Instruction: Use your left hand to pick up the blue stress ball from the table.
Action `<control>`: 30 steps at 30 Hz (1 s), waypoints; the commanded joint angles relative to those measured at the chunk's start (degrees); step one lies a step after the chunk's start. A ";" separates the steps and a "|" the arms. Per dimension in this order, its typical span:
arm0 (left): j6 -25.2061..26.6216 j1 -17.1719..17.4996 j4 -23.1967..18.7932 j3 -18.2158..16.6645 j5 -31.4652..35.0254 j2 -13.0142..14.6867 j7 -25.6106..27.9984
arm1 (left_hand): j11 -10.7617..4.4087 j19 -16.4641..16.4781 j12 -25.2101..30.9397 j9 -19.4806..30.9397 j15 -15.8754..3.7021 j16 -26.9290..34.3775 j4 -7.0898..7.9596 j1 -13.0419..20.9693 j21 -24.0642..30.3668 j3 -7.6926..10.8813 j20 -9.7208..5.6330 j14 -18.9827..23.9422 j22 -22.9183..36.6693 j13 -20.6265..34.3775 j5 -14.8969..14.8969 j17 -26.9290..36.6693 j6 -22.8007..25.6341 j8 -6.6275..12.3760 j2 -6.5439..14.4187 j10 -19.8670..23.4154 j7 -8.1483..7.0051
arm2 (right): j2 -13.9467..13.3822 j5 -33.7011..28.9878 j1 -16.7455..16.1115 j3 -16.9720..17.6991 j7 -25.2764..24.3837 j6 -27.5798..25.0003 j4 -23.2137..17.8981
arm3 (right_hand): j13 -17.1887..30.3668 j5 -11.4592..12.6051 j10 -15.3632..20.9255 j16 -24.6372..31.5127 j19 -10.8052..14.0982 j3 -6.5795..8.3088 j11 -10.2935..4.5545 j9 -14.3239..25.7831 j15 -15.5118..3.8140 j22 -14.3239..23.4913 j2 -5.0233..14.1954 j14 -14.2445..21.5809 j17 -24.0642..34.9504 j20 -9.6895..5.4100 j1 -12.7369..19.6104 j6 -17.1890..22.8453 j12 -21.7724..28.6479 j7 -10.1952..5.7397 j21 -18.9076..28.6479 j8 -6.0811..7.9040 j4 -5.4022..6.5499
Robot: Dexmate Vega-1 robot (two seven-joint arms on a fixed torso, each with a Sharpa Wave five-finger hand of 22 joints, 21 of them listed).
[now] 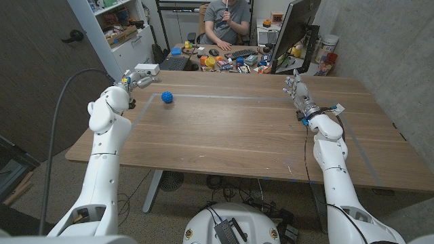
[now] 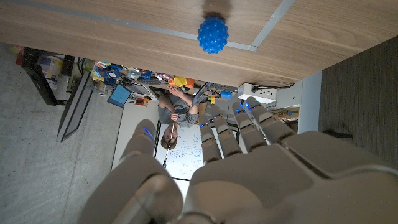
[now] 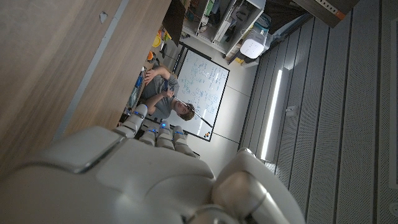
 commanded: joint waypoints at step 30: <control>2.77 -21.06 35.00 15.16 6.87 3.42 15.07 | -1.15 7.43 0.48 0.48 -7.71 1.13 0.73 4.64 3.28 -2.32 0.58 7.71 2.05 0.59 2.19 1.05 3.77 0.89 -1.16 3.34 -0.70 | -0.41 -0.54 1.78 -1.30 0.39 -2.31 -0.05 | 0.09 0.37 0.08 0.11 0.00 -0.59 0.36 0.28 -0.02 0.33 0.19 -0.35 0.09 0.68 0.52 -0.29 0.07 0.75 -1.13 0.35 -0.02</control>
